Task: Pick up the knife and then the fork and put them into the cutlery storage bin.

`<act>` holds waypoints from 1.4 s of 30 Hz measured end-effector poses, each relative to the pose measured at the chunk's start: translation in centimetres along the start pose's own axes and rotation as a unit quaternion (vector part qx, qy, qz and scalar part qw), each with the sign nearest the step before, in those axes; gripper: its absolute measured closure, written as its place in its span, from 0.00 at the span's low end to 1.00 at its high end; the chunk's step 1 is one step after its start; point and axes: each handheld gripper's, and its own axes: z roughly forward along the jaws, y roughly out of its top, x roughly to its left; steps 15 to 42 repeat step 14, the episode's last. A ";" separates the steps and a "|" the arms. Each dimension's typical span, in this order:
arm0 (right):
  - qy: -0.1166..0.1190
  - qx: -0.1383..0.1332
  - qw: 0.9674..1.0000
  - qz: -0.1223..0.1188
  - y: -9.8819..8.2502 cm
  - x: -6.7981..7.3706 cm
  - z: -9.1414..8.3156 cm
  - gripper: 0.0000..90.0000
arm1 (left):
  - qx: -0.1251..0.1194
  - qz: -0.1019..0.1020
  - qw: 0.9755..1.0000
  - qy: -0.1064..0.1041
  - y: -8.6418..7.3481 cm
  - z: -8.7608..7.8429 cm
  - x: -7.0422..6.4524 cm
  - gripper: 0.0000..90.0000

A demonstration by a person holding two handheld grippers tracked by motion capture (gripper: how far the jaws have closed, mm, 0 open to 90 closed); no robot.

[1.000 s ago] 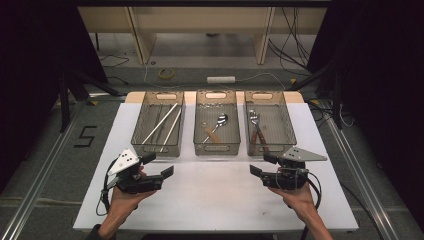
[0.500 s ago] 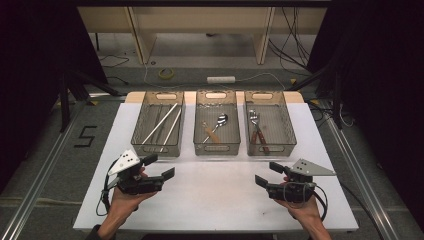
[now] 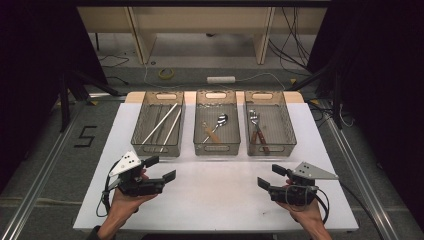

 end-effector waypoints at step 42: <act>-0.001 -0.001 1.000 -0.002 0.1 0.0 0.0 0.28 | -0.001 0.000 1.000 0.003 0.0 0.0 0.1 0.17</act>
